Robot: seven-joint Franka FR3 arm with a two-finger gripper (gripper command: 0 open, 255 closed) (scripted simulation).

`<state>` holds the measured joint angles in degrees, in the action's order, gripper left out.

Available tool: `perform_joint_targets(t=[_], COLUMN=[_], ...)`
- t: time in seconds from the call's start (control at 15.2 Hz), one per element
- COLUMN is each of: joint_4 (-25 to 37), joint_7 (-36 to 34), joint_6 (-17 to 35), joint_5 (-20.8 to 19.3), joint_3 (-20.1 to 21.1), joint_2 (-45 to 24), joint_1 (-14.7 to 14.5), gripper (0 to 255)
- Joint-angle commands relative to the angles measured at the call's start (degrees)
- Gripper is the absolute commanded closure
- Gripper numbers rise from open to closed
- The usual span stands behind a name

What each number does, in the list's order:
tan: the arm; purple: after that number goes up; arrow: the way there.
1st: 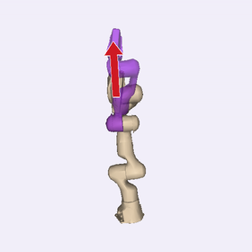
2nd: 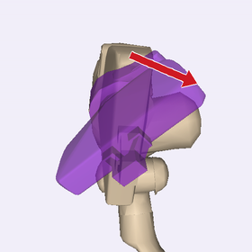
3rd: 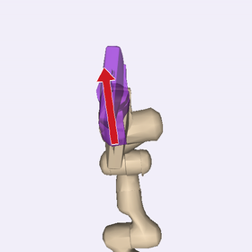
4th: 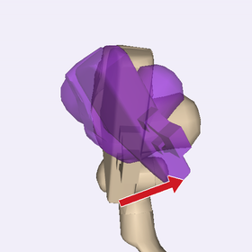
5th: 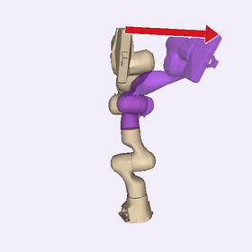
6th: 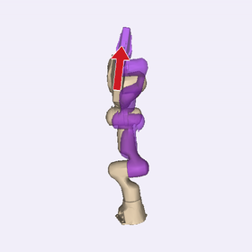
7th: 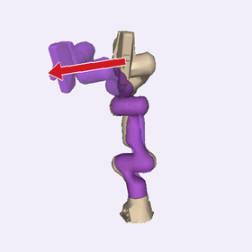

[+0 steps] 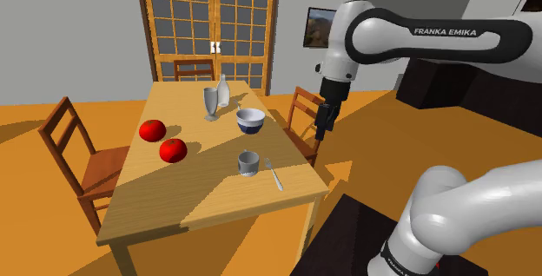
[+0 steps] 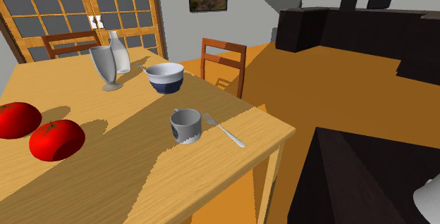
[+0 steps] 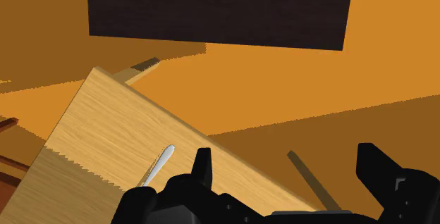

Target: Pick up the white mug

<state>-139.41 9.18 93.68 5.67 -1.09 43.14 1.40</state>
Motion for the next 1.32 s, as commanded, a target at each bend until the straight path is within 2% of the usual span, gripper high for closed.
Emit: perform_joint_targets(t=[0.0,0.59,1.25], joint_4=[0.00,1.73,11.11], joint_7=[0.00,0.94,0.63], joint_6=[0.00,15.69,28.14], joint_5=[0.00,-1.59,-4.25], joint_3=[0.00,0.87,1.39], joint_2=[0.00,-17.95,-40.33], joint_1=[0.00,0.08,0.41], gripper=[0,0,0])
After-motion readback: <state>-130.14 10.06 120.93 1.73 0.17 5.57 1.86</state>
